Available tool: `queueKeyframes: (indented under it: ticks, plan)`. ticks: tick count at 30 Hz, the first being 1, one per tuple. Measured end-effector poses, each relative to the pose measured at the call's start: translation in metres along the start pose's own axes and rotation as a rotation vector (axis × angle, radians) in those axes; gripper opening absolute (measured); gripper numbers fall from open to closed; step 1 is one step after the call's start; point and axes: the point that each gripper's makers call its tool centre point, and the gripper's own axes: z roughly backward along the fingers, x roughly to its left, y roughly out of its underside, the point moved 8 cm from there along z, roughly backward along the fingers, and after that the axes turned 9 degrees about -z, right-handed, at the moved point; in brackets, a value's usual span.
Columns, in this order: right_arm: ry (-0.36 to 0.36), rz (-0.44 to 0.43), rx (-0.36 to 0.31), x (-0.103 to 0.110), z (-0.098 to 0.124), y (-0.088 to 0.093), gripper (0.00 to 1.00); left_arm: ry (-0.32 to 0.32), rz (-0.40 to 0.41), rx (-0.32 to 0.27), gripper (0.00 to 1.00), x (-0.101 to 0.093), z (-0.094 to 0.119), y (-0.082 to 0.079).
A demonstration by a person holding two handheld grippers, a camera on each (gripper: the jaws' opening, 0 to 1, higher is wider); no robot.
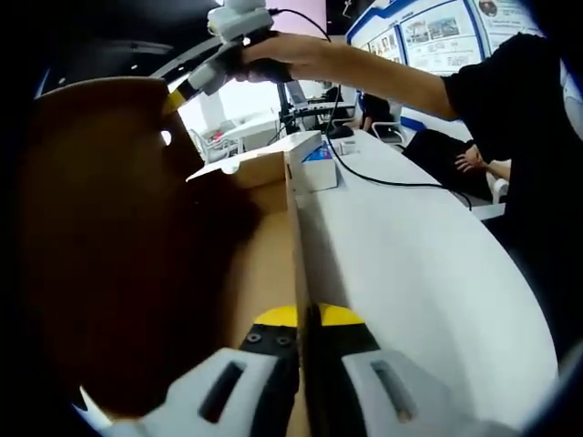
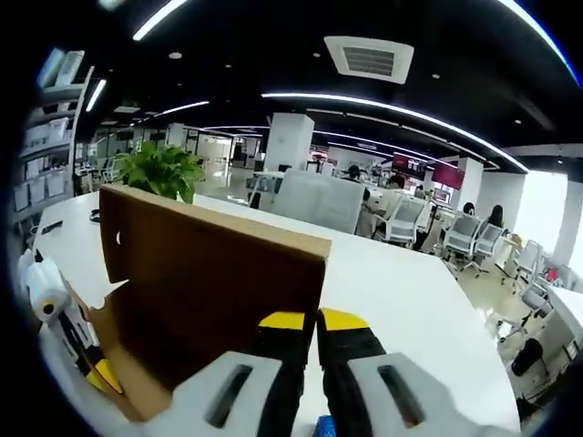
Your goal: Operate the shoe box by opening the lid, removing the specified soft item, and placing it in the target area until the item is outside and the box remains undamaged.
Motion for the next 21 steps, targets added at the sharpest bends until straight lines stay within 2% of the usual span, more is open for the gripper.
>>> queueKeyframes:
  ticks: [21]
  plan:
    - [-0.016, -0.021, -0.01, 0.002, 0.015, 0.011, 0.01, -0.007, -0.004, 0.001, 0.03, -0.001, -0.001, 0.0]
